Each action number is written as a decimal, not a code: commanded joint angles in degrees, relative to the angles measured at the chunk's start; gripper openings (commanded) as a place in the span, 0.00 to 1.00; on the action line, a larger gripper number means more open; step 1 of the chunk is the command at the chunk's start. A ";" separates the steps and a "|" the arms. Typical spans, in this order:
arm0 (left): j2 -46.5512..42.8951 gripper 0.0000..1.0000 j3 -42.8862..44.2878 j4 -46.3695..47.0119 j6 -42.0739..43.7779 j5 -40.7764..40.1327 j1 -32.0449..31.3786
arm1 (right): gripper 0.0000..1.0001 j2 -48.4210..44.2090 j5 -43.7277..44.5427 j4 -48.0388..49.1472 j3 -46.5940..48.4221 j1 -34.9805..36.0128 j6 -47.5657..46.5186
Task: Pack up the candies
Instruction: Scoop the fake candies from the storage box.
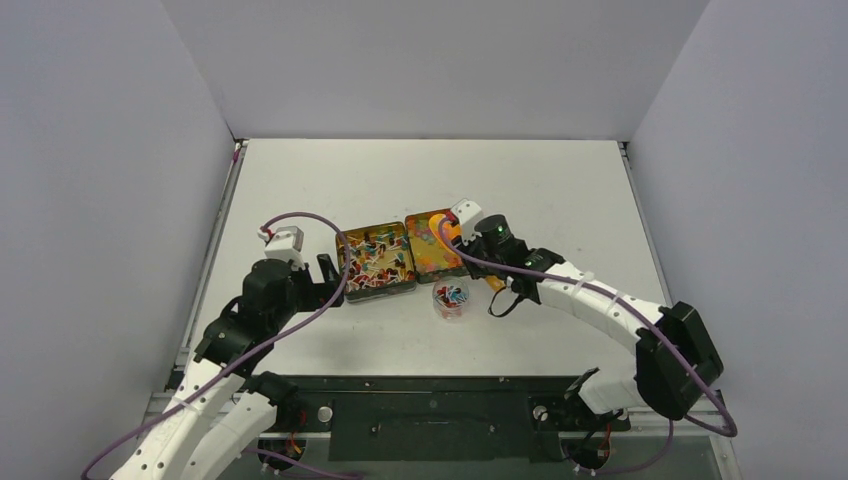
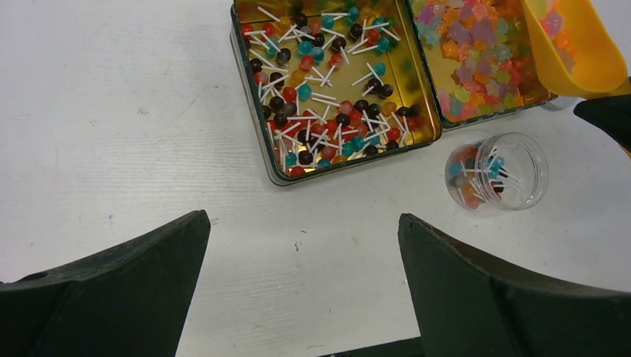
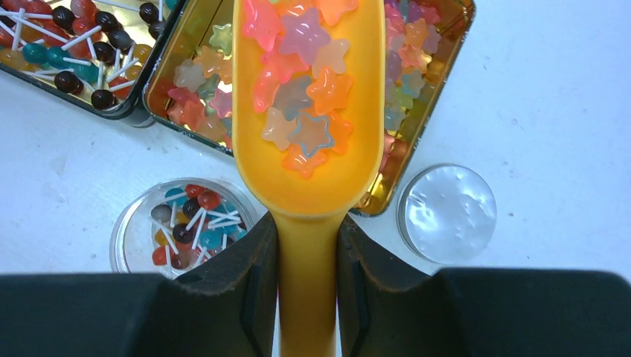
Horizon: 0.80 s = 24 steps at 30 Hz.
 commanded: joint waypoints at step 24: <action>-2.76 0.96 -0.26 4.30 1.10 3.37 -0.19 | 0.00 -25.63 20.10 -26.96 3.21 16.00 22.27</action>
